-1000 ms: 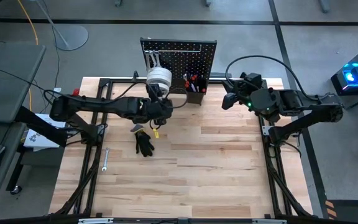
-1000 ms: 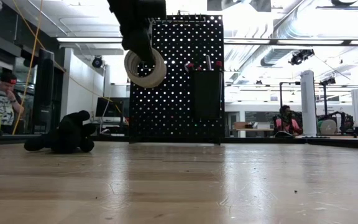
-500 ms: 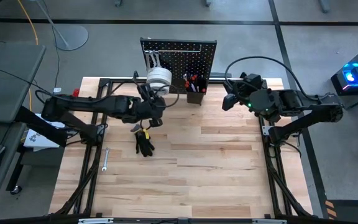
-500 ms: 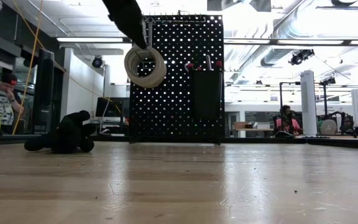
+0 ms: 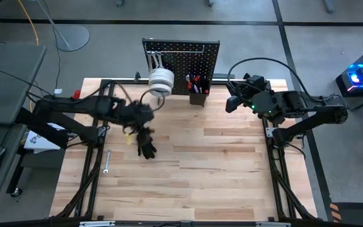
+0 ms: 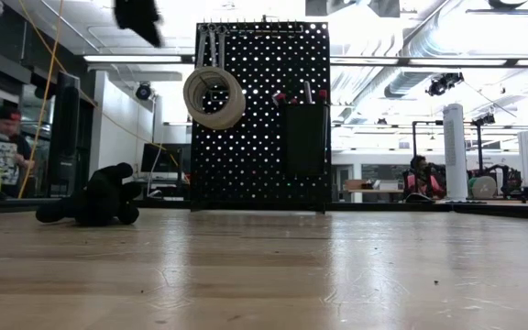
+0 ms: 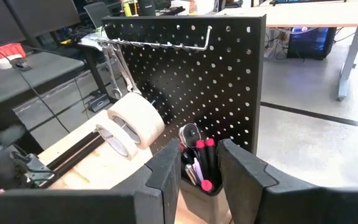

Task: Hang tools onto peg board
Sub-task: Hang the wrench onto the peg board

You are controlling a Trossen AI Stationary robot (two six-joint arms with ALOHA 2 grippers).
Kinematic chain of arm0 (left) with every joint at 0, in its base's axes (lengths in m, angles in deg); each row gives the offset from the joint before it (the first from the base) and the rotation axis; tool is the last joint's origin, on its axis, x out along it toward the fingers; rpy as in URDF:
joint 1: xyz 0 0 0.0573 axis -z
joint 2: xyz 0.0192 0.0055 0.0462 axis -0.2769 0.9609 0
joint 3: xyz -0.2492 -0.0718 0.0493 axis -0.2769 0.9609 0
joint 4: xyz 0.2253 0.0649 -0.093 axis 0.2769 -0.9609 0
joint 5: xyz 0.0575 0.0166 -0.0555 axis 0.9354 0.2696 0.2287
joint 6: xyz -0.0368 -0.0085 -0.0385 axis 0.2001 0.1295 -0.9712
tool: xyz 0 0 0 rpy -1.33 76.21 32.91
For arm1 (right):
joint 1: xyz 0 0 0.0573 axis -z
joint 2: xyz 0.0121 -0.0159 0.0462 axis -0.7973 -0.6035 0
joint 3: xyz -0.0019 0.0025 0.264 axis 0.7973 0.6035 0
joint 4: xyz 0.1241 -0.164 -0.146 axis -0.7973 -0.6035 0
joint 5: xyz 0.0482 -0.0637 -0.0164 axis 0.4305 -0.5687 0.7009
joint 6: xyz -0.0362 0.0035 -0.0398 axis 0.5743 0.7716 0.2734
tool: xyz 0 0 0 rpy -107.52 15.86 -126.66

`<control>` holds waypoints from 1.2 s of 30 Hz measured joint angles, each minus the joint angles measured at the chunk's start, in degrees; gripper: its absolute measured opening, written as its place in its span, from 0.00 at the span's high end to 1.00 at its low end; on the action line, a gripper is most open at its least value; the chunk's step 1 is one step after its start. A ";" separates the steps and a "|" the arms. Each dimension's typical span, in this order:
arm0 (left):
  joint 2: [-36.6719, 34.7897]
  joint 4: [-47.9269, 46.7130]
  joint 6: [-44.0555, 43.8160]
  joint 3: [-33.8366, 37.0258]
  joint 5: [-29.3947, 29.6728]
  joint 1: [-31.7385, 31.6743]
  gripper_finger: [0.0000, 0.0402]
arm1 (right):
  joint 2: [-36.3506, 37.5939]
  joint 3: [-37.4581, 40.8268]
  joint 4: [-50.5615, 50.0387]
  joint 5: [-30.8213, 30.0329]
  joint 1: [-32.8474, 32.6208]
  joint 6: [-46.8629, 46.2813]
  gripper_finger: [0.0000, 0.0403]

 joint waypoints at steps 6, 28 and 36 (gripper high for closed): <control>-2.77 -10.47 -19.82 8.35 -5.31 12.16 0.45 | 0.00 0.00 -0.04 0.75 0.02 -0.01 0.74; -0.04 4.05 -96.37 41.51 -19.57 32.80 0.48 | 0.00 0.00 -0.04 1.28 0.02 -0.01 0.74; -0.08 5.40 -104.60 45.78 -19.11 32.80 0.49 | 0.00 0.00 -0.04 2.59 0.02 -0.01 0.74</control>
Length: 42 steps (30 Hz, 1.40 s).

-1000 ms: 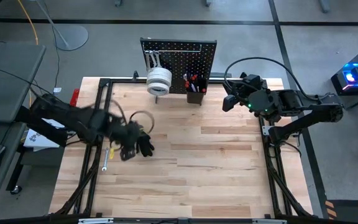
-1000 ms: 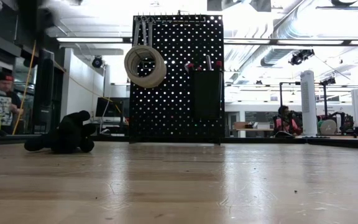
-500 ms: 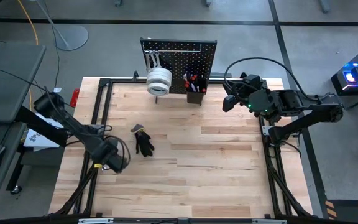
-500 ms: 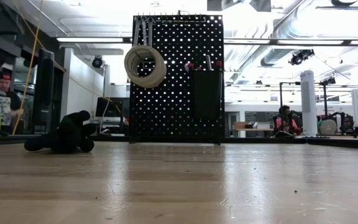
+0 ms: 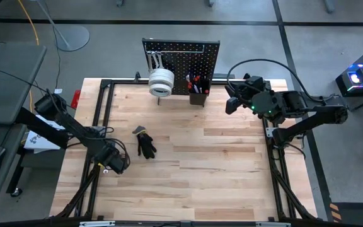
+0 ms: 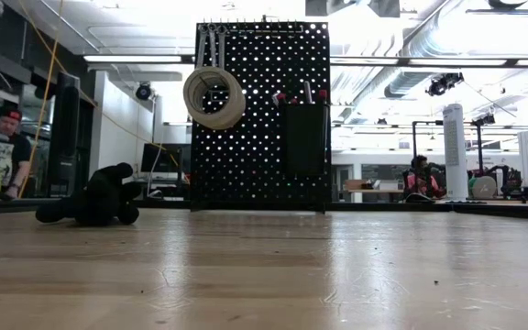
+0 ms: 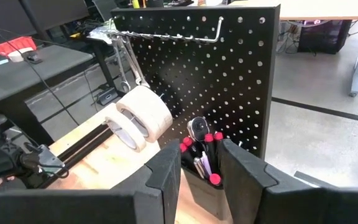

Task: Hang tools onto peg board
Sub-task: Hang the wrench onto the peg board

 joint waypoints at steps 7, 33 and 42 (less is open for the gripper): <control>0.27 4.60 0.45 3.08 -0.26 -0.01 0.56 | 0.00 0.00 0.02 1.34 0.00 -0.02 0.74; 3.93 66.62 28.77 0.75 20.52 -19.10 1.00 | -0.02 0.00 -0.04 3.79 0.81 -0.02 0.74; -2.84 30.59 69.95 -6.66 1.07 -20.79 1.00 | -0.02 0.00 -0.30 4.18 0.76 -2.72 0.74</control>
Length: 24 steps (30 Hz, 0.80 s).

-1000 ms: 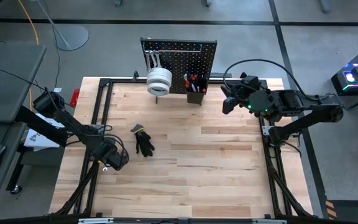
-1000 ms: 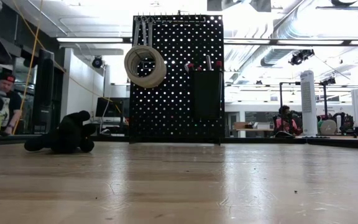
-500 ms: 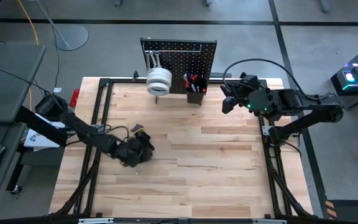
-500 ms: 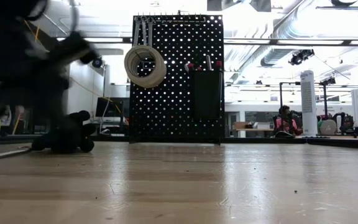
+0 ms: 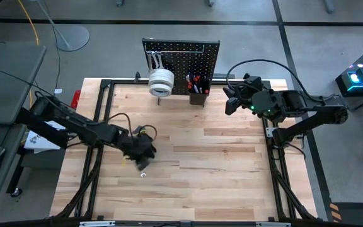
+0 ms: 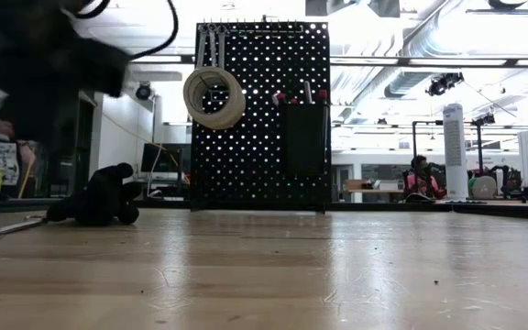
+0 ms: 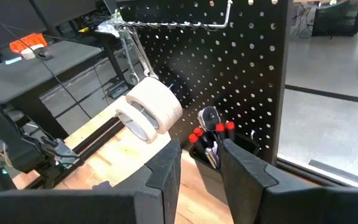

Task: Hang tools onto peg board
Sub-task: Hang the wrench onto the peg board

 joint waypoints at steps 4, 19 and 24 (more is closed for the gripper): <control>0.97 -16.95 15.28 -2.11 4.53 0.54 1.00 | 0.00 0.00 -0.75 0.04 0.00 -1.62 0.74; 9.11 -16.03 41.93 -1.78 8.47 -4.88 1.00 | 0.00 0.00 -2.24 1.44 0.00 -4.93 0.74; 10.40 -14.68 48.61 -0.67 5.50 -4.94 1.00 | -0.08 0.00 -2.50 1.52 0.00 -4.85 0.74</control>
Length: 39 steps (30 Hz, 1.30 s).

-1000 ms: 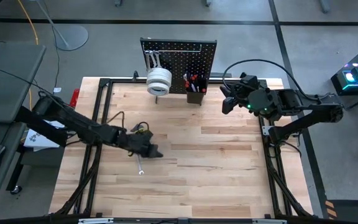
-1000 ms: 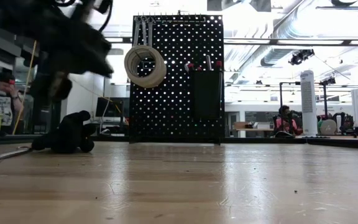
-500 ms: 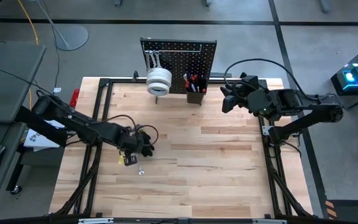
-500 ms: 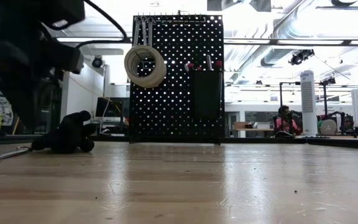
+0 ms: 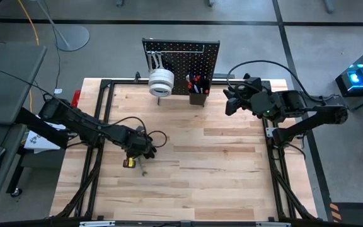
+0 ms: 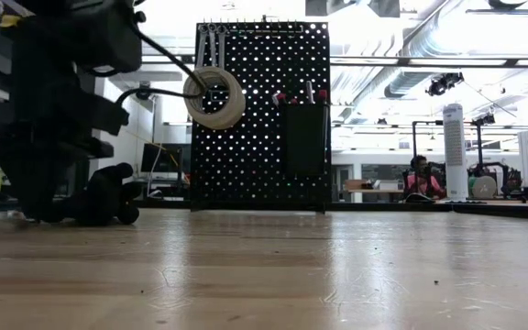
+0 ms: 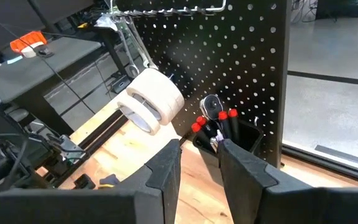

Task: Hang tools onto peg board
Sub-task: Hang the wrench onto the peg board

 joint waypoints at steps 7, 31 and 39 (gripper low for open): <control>-0.04 1.98 1.84 0.26 -0.14 0.04 1.00 | -0.71 0.00 -1.66 1.21 0.00 0.07 0.74; -2.03 -0.37 8.31 -2.05 -3.62 1.14 1.00 | -1.80 0.00 -4.88 0.70 0.00 -0.03 0.74; -1.98 1.40 8.34 -2.05 -3.61 0.87 1.00 | -2.22 -0.02 -4.90 0.56 0.00 -0.40 0.74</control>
